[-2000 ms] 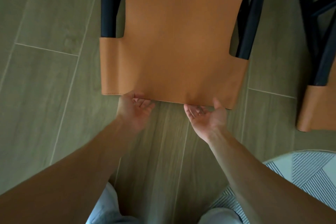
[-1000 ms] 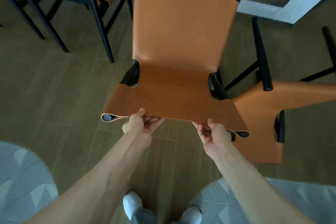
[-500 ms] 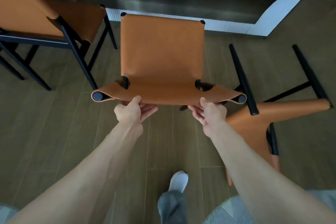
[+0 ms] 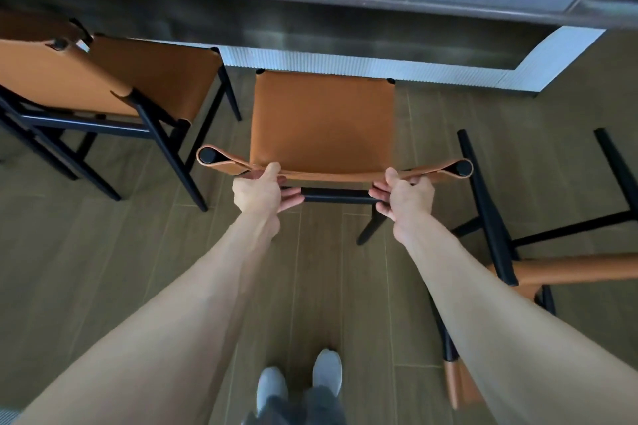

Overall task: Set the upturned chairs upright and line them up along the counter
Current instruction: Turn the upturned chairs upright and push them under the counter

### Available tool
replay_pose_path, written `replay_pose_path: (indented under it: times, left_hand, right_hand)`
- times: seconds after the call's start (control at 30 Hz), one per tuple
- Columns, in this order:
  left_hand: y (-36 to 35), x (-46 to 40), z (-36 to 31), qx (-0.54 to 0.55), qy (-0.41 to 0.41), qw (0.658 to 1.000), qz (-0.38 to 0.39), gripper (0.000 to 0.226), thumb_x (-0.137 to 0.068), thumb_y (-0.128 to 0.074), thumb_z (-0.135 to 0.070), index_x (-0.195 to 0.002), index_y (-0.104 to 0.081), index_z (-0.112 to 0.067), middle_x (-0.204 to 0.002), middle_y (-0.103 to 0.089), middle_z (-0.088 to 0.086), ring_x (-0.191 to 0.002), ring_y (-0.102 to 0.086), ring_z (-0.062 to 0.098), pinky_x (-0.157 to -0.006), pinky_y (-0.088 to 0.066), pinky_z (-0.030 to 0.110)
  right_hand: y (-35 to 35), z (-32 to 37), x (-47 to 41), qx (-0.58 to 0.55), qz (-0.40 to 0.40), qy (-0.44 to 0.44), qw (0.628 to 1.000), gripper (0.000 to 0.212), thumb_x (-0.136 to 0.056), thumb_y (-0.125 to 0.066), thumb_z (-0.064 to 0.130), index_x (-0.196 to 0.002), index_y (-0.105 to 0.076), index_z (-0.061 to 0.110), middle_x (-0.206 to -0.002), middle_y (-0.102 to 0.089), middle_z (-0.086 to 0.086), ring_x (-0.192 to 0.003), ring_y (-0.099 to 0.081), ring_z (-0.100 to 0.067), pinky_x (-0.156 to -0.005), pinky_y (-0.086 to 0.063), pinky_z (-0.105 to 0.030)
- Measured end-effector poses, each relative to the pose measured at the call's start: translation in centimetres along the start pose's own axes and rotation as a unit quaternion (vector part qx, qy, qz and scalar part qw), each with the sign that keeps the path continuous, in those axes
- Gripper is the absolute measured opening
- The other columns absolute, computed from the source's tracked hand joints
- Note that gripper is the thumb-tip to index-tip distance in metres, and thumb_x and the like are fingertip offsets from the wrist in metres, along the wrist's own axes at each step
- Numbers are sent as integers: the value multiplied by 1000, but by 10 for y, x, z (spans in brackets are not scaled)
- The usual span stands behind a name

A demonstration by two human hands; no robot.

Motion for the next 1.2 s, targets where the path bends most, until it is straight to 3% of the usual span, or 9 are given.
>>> replay_pose_path:
  times: [0.13,0.33,0.6,0.73,0.83,0.93,1.07,1.2]
  left_hand:
    - [-16,-20,-19,-26,-13,1000,-11,38,-94,-68,-17,-124,-49,-7,-97,-71,15,-61,-76,29,-51,-61,41]
    - [-37,-48,-46,-78,-21,997,-13,36,-94,-67,-19,-125,-49,-9,-99,-72,15,-59,-75,27,-51,-62,42]
    - [-48,-69,-57,-137,-33,989,-41,41,-95,-65,-30,-125,-44,-11,-100,-70,12,-53,-73,19,-47,-59,34]
    - [-57,-50,-46,-150,-13,988,29,44,-101,-49,-51,-126,-45,-15,-94,-73,11,-61,-76,26,-52,-62,41]
    - [-74,-19,-47,-299,-77,943,123,59,-100,-40,-61,-124,-55,-9,-93,-72,8,-73,-75,26,-64,-64,44]
    - [-102,28,-48,-378,-130,887,229,47,-102,-44,-53,-114,-61,-11,-98,-71,7,-88,-71,26,-76,-63,48]
    - [-140,102,-29,-473,-191,795,329,33,-103,-48,-45,-107,-65,-16,-97,-71,2,-93,-68,24,-87,-57,49]
    - [-158,177,37,-521,-206,728,394,25,-102,-50,-46,-102,-63,-24,-101,-71,-1,-92,-67,18,-89,-56,45]
  right_hand:
    - [-13,17,-20,11,-4,6,1000,23,-99,-64,23,-118,-52,19,-88,-71,0,-63,-69,-11,-54,-51,-26]
    - [-34,39,-50,20,-5,-13,1000,25,-98,-65,21,-120,-53,18,-90,-69,-2,-68,-67,-13,-56,-51,-27]
    - [-43,50,-70,33,-30,-38,998,21,-96,-67,19,-106,-49,19,-87,-68,-3,-68,-67,-13,-53,-55,-28]
    - [-36,55,-55,87,-29,-13,996,22,-93,-71,34,-86,-62,15,-82,-72,-4,-69,-72,-16,-62,-63,-31]
    - [-25,52,-30,119,6,-14,993,31,-98,-61,44,-88,-65,15,-96,-75,-3,-88,-73,-17,-87,-61,-38]
    - [-3,52,9,130,35,2,991,36,-103,-50,46,-108,-66,15,-111,-73,-3,-104,-69,-19,-100,-54,-43]
    - [61,63,62,169,22,58,984,40,-103,-45,48,-118,-66,17,-116,-70,1,-109,-65,-16,-105,-49,-43]
    - [166,39,109,131,-27,66,989,26,-104,-45,47,-99,-65,30,-109,-70,5,-106,-65,-13,-104,-49,-44]
Point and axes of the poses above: each hand's wrist, its own x-axis away from the middle knuckle, its own y-axis out of the back of the hand, z = x × y, the point moved 10 cm from there along -x, towards the middle knuckle
